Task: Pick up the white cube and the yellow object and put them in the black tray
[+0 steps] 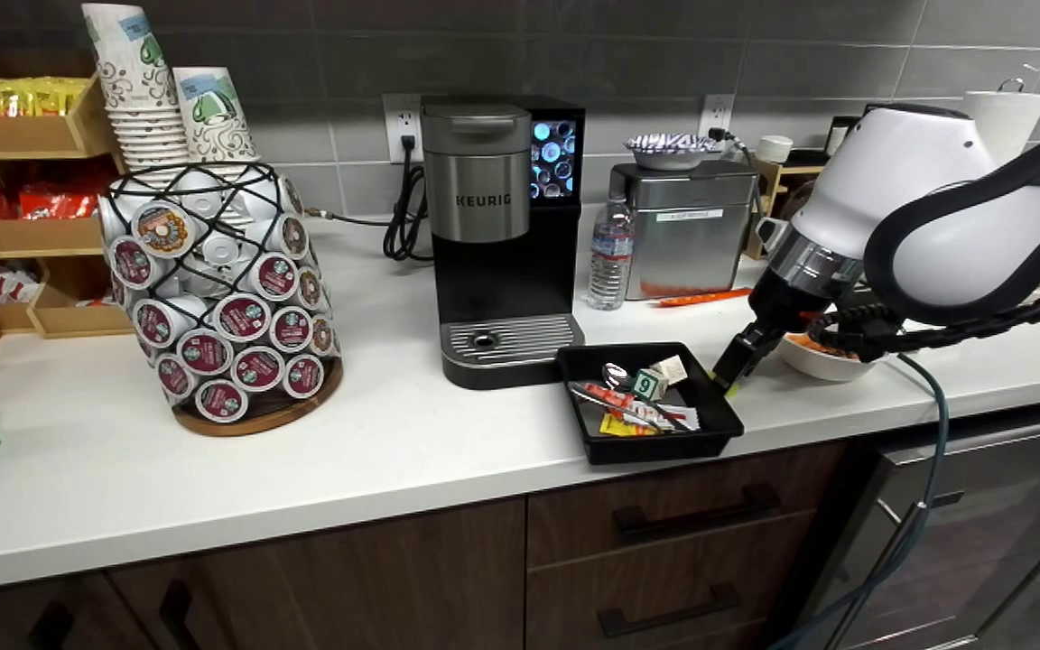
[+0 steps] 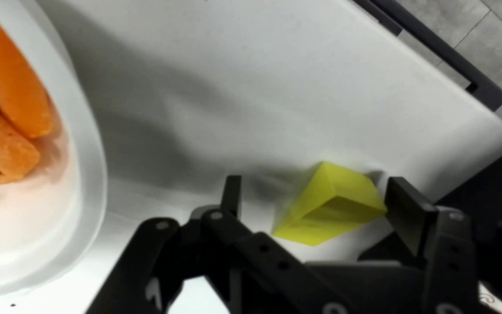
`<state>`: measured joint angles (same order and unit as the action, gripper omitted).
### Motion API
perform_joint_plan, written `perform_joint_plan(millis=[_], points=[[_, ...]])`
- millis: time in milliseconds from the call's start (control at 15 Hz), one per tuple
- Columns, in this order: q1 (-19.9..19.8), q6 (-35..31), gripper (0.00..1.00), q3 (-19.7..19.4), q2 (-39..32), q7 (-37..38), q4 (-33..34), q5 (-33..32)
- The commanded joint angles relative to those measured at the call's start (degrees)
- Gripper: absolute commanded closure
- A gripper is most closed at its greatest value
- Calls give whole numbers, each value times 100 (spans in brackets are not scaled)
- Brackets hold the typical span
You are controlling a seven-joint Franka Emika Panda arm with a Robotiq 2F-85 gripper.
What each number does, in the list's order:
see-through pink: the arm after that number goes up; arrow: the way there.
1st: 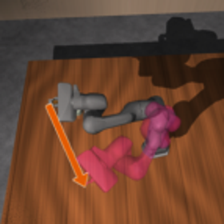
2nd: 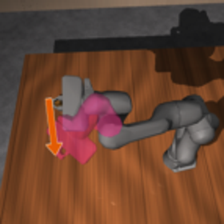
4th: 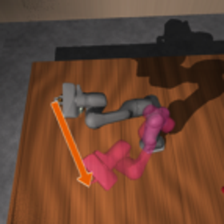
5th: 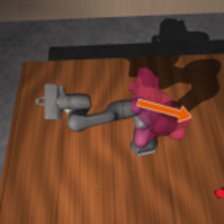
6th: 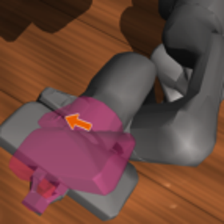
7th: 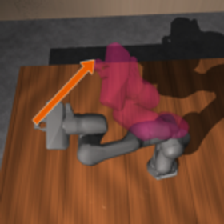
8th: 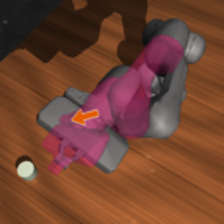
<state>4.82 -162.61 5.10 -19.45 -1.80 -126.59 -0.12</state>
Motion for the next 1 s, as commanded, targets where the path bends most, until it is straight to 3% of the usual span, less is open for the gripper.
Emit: perform_joint_plan(millis=[0,200,400,667,933], points=[[118,147,41,-72,-146,200,204,-81],[176,258,66,-165,-112,321,210,-148],[231,795,88,-310,87,551,203,-268],[329,1203,91,-246,631,582,150,-438],[574,2140,91,-217,1041,970,341,-1183]])
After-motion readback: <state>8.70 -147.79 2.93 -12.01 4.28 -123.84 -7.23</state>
